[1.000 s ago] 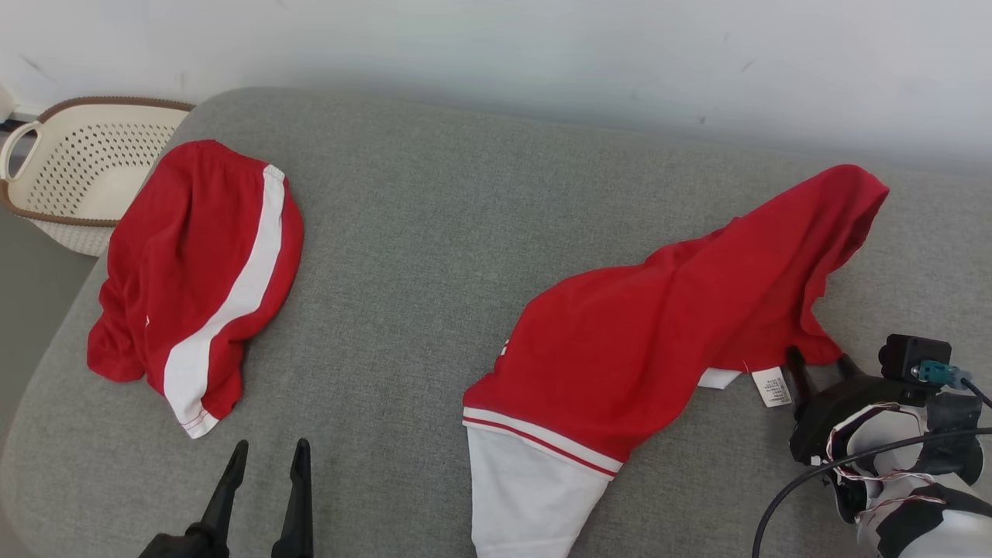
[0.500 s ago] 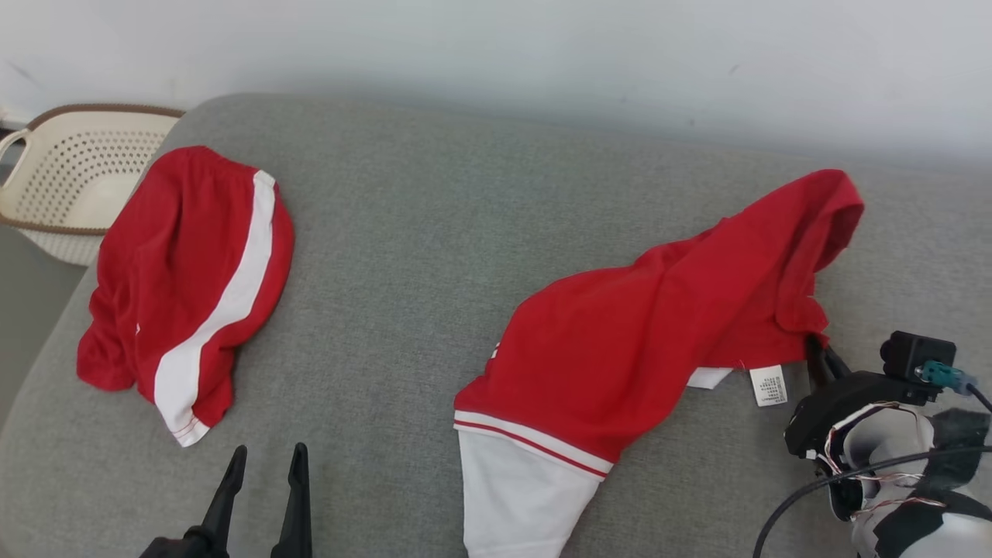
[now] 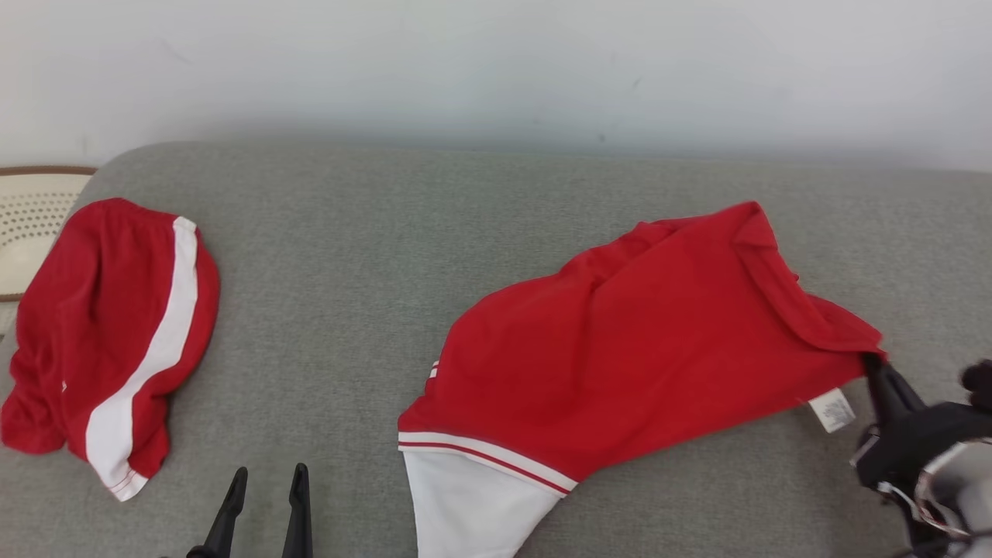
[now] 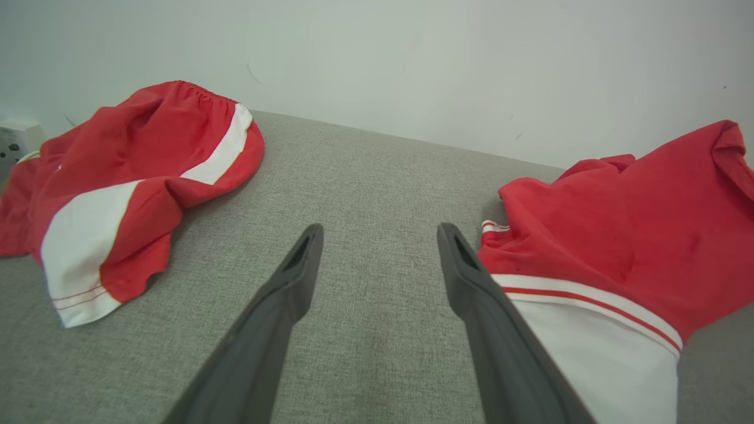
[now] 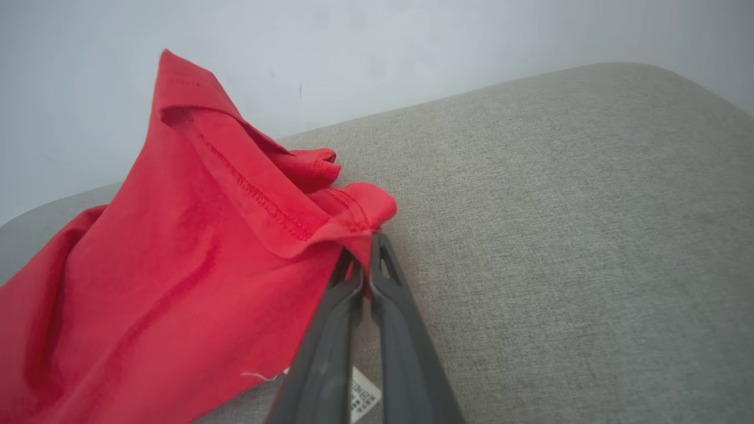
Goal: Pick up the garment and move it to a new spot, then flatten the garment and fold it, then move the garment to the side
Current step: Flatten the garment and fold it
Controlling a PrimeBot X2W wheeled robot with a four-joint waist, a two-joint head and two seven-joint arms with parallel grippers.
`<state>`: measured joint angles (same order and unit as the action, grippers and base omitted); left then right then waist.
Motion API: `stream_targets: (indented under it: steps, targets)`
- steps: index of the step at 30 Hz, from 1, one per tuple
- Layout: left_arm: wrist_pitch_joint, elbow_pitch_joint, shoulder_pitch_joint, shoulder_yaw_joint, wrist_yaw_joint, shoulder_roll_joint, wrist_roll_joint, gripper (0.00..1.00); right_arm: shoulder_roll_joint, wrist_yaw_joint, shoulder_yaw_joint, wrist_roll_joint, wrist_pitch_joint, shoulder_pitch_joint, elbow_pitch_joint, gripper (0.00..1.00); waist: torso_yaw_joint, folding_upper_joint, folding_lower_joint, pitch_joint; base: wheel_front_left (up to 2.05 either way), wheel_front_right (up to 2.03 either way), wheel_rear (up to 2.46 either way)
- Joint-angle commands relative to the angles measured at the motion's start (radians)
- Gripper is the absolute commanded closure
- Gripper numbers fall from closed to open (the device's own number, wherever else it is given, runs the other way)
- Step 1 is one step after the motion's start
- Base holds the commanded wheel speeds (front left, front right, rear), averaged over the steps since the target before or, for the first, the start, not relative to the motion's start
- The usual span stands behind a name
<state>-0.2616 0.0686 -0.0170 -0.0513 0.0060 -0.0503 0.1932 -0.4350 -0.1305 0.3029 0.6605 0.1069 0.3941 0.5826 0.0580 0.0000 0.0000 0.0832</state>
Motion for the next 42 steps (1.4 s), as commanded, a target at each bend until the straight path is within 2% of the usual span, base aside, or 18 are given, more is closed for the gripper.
stream_targets:
  steps: [1, 4, 8, 9, 10, 11, 12, 17, 21, 25, 30, 42]
  targets:
    - [-0.005, -0.002, 0.023, -0.001, 0.005, 0.000, 0.006, 0.00, -0.022, 0.000, -0.059, -0.013, -0.047, -0.069, -0.088, 1.00, -0.024, 0.0000, 0.0000, -0.004, 0.00, 0.00, 0.00]
    - [-0.005, -0.004, 0.019, 0.001, 0.008, 0.000, 0.005, 0.00, -0.008, 0.000, -0.166, -0.033, -0.149, -0.181, -0.256, 1.00, -0.037, 0.0000, 0.0000, -0.001, 0.00, 0.00, 0.00]
    - [-0.005, -0.003, 0.017, 0.009, 0.009, 0.000, 0.006, 0.00, 0.066, 0.000, -0.284, -0.044, -0.312, -0.324, -0.458, 1.00, -0.050, 0.0000, 0.0000, 0.000, 0.00, 0.00, 0.00]
    - [-0.004, 0.000, 0.014, 0.009, 0.008, 0.000, 0.007, 0.00, 0.084, 0.000, -0.306, -0.058, -0.348, -0.356, -0.487, 0.90, -0.051, 0.0000, 0.0000, 0.000, 0.00, 0.00, 0.00]
    - [-0.004, 0.002, 0.010, 0.007, 0.007, 0.000, 0.007, 0.00, 0.113, 0.000, -0.319, -0.055, -0.377, -0.377, -0.514, 0.67, -0.052, 0.0000, 0.0000, 0.001, 0.00, 0.00, 0.00]
    - [-0.004, 0.004, 0.006, 0.004, 0.005, 0.000, 0.007, 0.00, 0.133, 0.000, -0.337, -0.073, -0.402, -0.399, -0.531, 0.20, -0.051, 0.0000, 0.0000, 0.000, 0.00, 0.00, 0.00]
    - [-0.005, 0.007, 0.002, 0.003, 0.003, 0.000, 0.007, 0.00, 0.141, 0.000, -0.359, -0.108, -0.418, -0.417, -0.543, 0.00, -0.049, 0.0000, 0.0000, -0.001, 0.00, 0.00, 0.00]
    - [-0.004, 0.012, 0.001, 0.006, -0.002, 0.000, 0.002, 0.00, 0.197, 0.000, -0.416, -0.212, -0.431, -0.449, -0.595, 0.00, -0.044, 0.0000, 0.0000, -0.011, 0.00, 0.00, 0.00]
    - [-0.004, 0.011, 0.013, 0.014, -0.005, 0.000, -0.006, 0.00, 0.227, 0.000, -0.446, -0.311, -0.385, -0.441, -0.619, 0.00, -0.037, 0.0000, 0.0000, -0.023, 0.00, 0.00, 0.00]
    - [-0.005, 0.010, 0.020, 0.021, -0.008, 0.000, -0.011, 0.00, 0.255, 0.000, -0.444, -0.352, -0.331, -0.428, -0.623, 0.00, -0.030, 0.0000, 0.0000, -0.037, 0.00, 0.00, 0.00]
    - [-0.004, 0.005, 0.031, 0.025, -0.007, 0.000, -0.016, 0.00, 0.261, 0.000, -0.414, -0.411, -0.276, -0.425, -0.605, 0.00, -0.021, 0.0000, 0.0000, -0.050, 0.00, 0.00, 0.00]
    - [-0.004, -0.007, 0.041, 0.030, -0.004, 0.000, -0.021, 0.00, 0.257, 0.000, -0.375, -0.438, -0.202, -0.393, -0.509, 0.00, 0.002, 0.0000, 0.0000, -0.065, 0.00, 0.00, 0.00]
